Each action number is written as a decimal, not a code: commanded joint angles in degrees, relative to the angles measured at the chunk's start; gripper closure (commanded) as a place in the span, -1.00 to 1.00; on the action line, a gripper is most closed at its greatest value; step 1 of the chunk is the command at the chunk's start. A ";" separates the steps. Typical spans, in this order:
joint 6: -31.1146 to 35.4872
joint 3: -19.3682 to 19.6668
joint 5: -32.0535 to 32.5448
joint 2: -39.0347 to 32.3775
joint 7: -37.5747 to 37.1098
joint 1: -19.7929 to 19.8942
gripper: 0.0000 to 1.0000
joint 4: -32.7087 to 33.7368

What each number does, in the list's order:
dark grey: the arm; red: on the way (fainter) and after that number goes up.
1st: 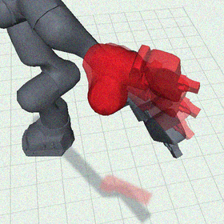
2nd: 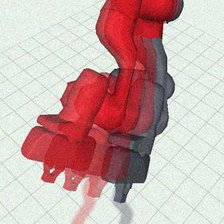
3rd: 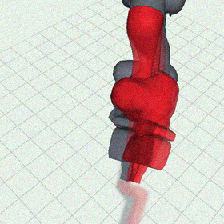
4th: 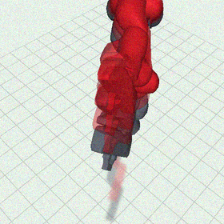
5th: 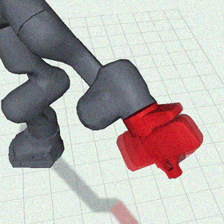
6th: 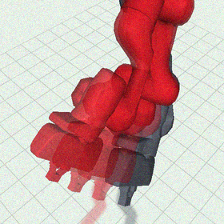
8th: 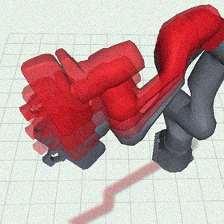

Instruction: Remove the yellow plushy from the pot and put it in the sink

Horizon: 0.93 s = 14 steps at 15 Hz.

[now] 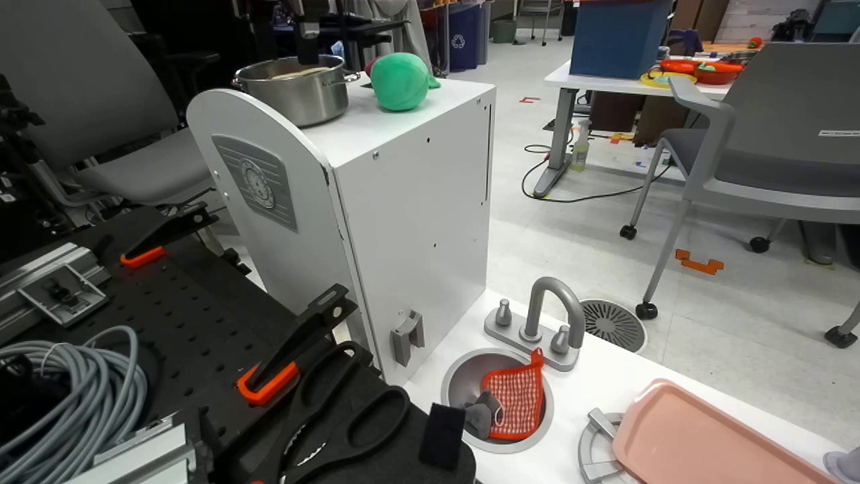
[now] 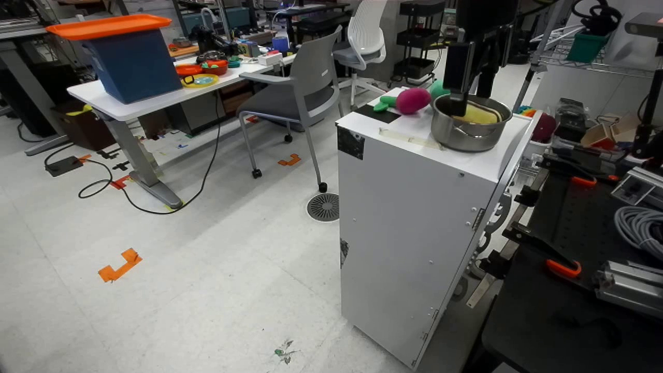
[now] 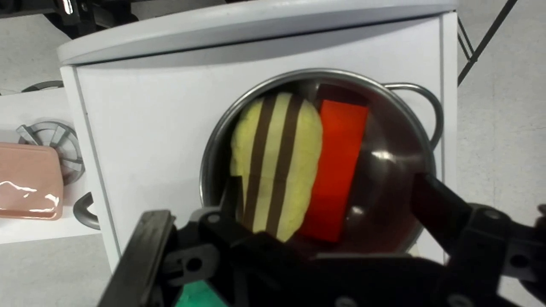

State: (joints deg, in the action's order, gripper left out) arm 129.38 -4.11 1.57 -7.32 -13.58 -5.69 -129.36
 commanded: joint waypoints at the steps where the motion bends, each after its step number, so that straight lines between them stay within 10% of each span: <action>1: -0.12 0.20 -0.51 0.41 1.07 0.30 -1.00 0.00; 14: 0.01 1.22 0.46 -0.29 -0.47 0.68 -1.00 0.04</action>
State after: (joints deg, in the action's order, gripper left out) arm 129.38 -3.07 1.69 -7.46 -13.67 -5.17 -129.48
